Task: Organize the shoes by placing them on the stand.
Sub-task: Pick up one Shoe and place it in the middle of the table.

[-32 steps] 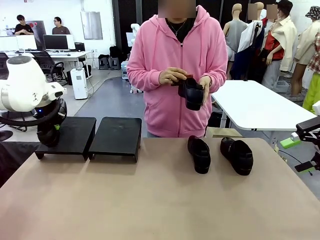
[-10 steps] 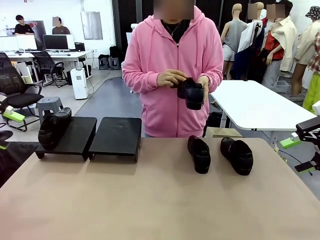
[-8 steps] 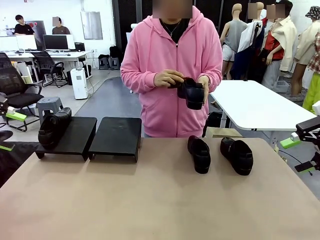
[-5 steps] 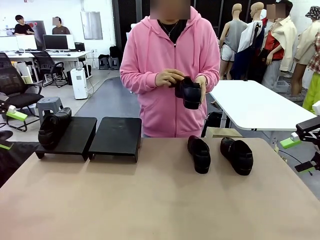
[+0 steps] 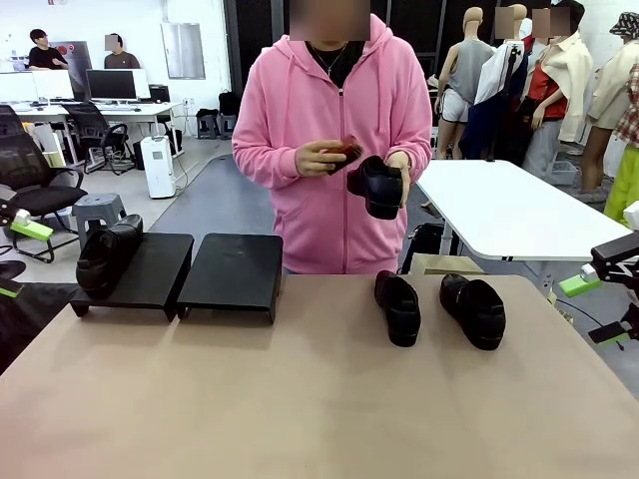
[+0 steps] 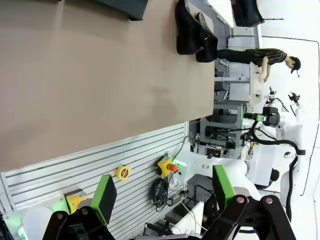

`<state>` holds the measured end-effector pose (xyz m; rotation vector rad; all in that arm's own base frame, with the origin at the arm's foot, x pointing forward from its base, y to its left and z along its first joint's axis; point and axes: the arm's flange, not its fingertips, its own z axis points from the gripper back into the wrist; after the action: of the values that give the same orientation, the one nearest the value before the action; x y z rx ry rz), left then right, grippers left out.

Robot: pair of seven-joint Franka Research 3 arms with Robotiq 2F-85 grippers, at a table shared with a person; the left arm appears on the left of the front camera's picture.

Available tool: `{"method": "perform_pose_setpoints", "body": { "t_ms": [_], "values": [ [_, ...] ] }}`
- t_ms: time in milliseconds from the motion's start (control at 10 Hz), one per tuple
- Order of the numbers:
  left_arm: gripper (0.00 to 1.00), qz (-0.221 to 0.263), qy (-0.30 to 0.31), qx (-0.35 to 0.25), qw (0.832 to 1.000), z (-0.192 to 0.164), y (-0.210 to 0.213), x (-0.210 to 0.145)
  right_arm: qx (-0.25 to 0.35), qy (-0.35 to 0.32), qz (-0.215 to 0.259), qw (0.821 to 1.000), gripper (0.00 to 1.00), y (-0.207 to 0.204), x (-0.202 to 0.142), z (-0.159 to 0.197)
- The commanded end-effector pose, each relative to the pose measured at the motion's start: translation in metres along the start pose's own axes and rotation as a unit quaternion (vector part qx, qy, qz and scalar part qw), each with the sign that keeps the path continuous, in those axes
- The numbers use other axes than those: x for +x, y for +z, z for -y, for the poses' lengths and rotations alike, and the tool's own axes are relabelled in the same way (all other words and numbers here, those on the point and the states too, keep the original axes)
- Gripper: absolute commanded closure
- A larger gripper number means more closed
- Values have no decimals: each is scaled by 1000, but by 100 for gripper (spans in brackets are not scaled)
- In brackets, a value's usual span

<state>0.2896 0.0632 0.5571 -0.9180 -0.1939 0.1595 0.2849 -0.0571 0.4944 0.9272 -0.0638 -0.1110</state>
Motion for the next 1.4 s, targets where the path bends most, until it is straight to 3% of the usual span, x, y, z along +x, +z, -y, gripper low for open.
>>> {"method": "perform_pose_setpoints", "body": {
  "t_ms": [0, 500, 600, 700, 800, 1000, 1100, 1300],
  "values": [
    [0, -3, -10, 2, 1000, -4, 2, -1, 15, 12, 2, 1000, 0, 2, 2, -2],
    [0, -3, -10, 2, 1000, -4, 2, -1, 0, 0, 0, 1000, 0, 0, 0, 0],
    [0, -3, -10, 2, 1000, -4, 2, -1, -72, 22, -29, 997, 0, -14, 5, -19],
    [0, -3, -10, 2, 1000, -4, 2, -1, -133, 0, -4, 991, 0, -23, 25, -38],
    [0, -3, -10, 2, 1000, -4, 2, -1, -175, 40, -28, 983, 0, -38, 41, -58],
    [0, -3, -10, 2, 1000, -4, 2, -1, -278, 77, -15, 957, 0, -64, 60, -84],
    [0, -3, -10, 2, 1000, -4, 2, -1, -285, 74, -15, 956, 0, -59, 58, -87],
    [0, -3, -10, 2, 1000, -4, 2, -1, -262, 55, -1, 964, 0, 10, 36, -65]
  ]
}}
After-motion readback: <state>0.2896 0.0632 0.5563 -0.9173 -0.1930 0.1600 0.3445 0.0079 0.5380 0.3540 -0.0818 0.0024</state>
